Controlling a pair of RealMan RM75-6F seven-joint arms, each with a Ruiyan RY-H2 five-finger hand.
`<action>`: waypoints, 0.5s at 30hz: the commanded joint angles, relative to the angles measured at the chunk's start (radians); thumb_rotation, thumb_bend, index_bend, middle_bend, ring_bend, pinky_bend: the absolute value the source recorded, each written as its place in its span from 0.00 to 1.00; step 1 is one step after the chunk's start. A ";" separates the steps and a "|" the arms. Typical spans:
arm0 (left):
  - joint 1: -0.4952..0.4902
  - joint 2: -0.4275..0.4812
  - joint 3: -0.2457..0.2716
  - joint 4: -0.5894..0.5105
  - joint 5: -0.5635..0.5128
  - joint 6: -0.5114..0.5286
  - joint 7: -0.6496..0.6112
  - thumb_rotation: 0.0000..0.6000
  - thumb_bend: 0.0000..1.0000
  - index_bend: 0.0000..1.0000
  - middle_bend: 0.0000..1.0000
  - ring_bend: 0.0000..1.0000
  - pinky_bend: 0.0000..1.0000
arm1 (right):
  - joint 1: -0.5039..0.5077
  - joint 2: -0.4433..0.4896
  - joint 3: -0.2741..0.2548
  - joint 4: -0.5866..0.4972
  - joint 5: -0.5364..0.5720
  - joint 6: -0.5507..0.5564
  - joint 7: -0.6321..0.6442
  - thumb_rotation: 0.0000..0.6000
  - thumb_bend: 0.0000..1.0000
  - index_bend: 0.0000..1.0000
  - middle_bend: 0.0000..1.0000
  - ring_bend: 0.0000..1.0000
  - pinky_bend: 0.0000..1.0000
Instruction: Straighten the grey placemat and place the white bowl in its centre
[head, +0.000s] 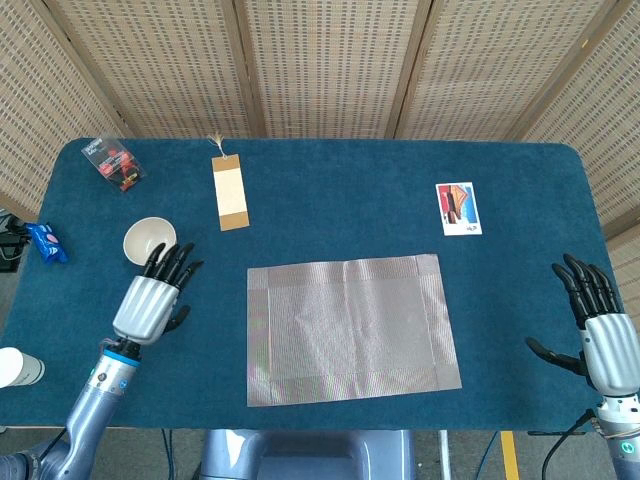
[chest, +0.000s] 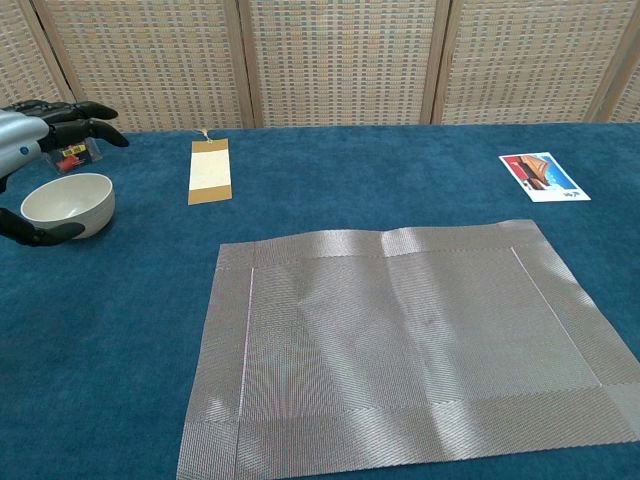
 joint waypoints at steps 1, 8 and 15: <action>-0.013 0.012 -0.060 0.067 -0.098 -0.057 0.008 1.00 0.31 0.20 0.00 0.00 0.00 | -0.001 -0.001 -0.001 -0.001 -0.002 0.002 -0.004 1.00 0.12 0.07 0.00 0.00 0.00; -0.031 -0.013 -0.097 0.162 -0.195 -0.126 0.022 1.00 0.31 0.31 0.00 0.00 0.00 | -0.001 -0.002 -0.002 -0.002 -0.003 0.003 -0.008 1.00 0.12 0.07 0.00 0.00 0.00; -0.039 -0.065 -0.121 0.308 -0.282 -0.195 -0.007 1.00 0.31 0.36 0.00 0.00 0.00 | 0.000 -0.003 -0.002 -0.001 0.002 -0.002 -0.009 1.00 0.12 0.07 0.00 0.00 0.00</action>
